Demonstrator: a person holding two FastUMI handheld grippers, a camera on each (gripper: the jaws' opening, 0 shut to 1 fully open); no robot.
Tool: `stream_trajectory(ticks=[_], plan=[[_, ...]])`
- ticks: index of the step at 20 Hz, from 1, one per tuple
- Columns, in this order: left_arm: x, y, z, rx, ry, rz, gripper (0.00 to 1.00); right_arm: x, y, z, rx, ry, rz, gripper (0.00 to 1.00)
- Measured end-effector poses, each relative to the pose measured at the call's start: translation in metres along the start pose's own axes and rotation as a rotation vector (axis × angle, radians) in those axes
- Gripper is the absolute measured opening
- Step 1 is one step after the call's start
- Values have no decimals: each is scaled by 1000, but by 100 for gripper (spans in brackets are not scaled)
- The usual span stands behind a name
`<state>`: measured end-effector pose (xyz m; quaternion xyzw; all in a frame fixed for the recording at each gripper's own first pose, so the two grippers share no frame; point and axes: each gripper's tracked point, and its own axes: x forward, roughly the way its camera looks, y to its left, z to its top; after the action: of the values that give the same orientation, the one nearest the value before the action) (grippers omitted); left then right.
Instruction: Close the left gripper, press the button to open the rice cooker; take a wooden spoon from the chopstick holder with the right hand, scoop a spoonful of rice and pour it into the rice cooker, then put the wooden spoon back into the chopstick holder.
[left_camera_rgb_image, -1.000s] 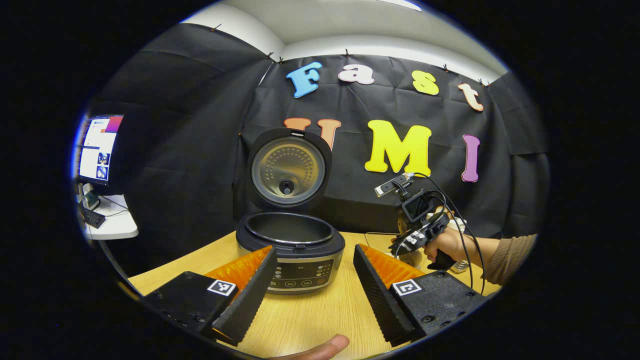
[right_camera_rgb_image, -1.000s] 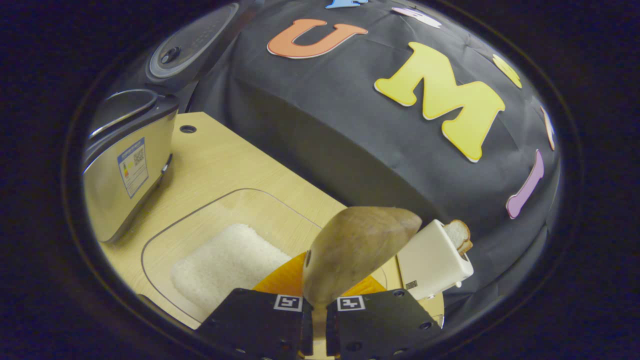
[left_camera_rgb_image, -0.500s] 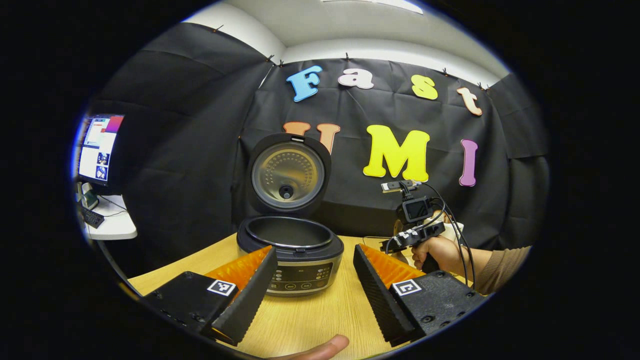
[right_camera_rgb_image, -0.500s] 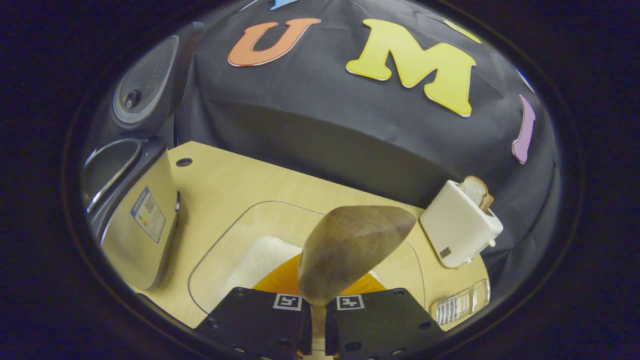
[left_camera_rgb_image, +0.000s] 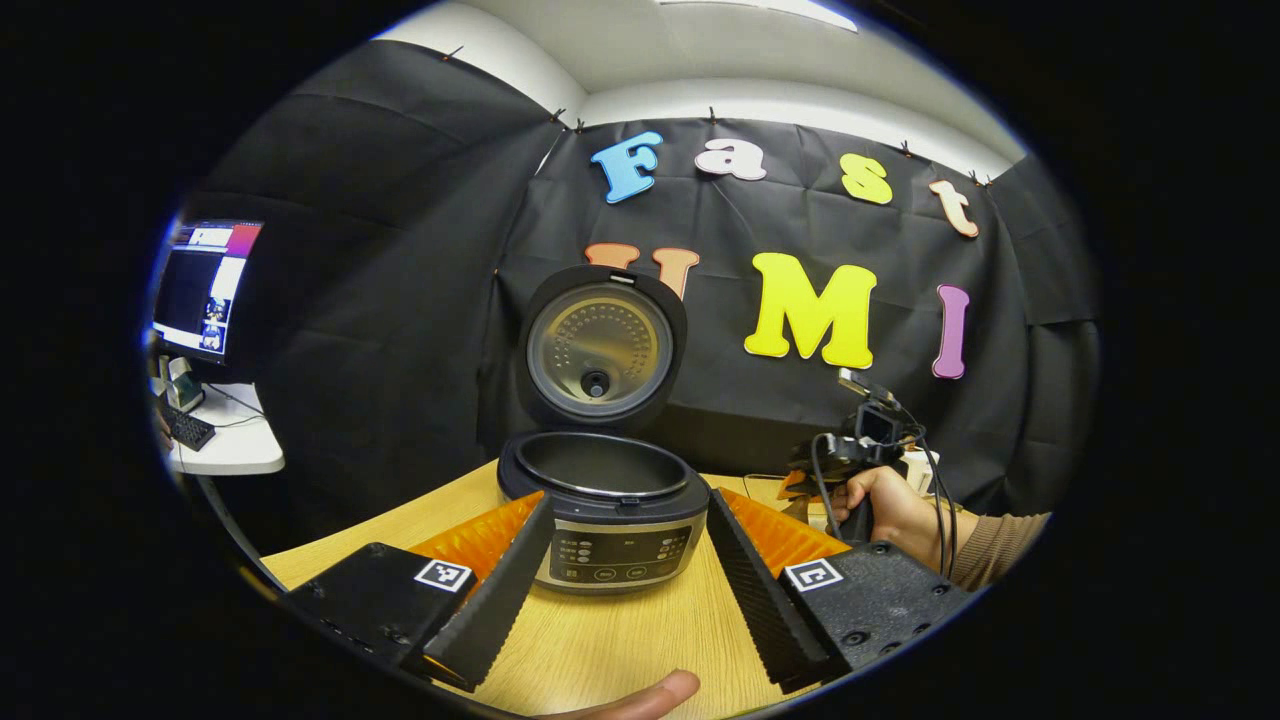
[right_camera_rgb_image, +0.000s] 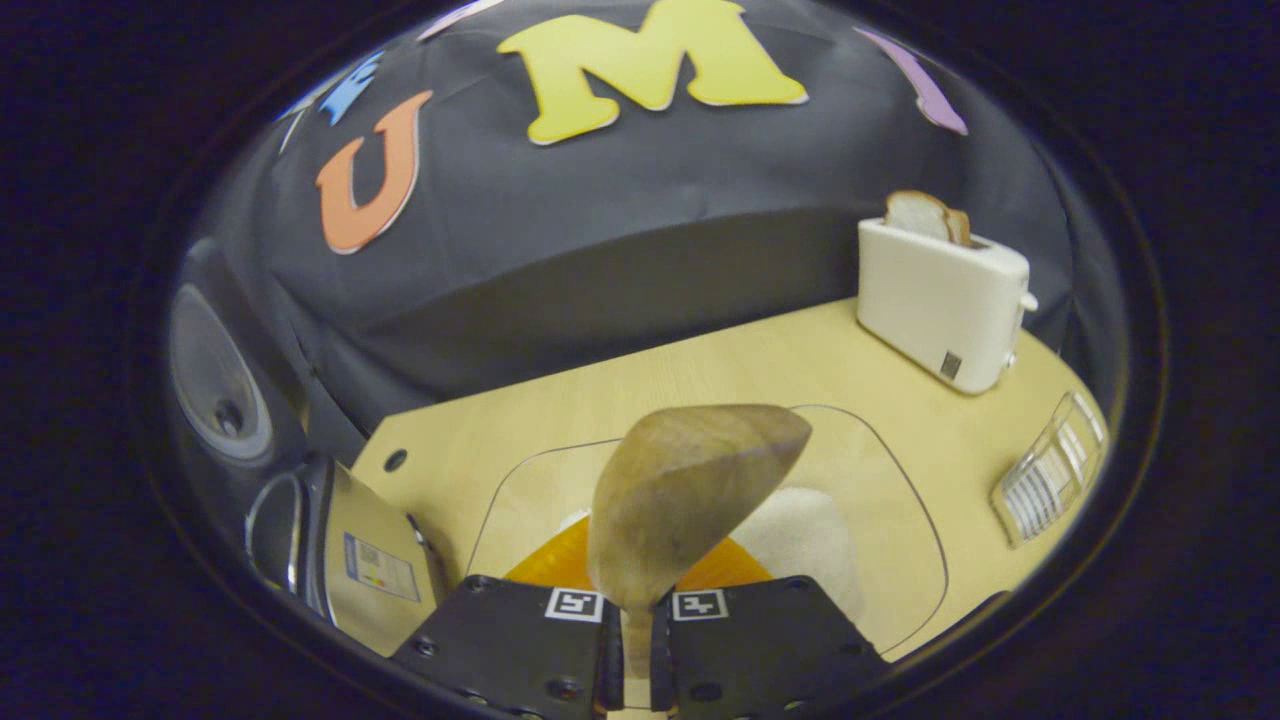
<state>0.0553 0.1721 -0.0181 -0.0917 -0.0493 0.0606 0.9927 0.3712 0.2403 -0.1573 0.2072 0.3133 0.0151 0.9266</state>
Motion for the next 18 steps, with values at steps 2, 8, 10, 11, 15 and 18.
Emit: stream_trajectory(ticks=[2,8,10,11,15,18], plan=[[0,-4,-1,-7,-1,-12,98,5,0,-4,120,40,69,11],[1,-7,-1,-14,3,-19,98,5,1,-3,142,23,103,11],[1,-7,-2,-10,1,-19,98,5,1,-3,146,26,109,10],[1,-7,-1,-10,0,-20,98,4,2,-2,154,25,117,11],[1,-9,-1,-6,0,-22,98,1,5,4,204,6,174,10],[0,-12,1,-7,-7,-27,98,-1,5,7,297,19,221,10]])
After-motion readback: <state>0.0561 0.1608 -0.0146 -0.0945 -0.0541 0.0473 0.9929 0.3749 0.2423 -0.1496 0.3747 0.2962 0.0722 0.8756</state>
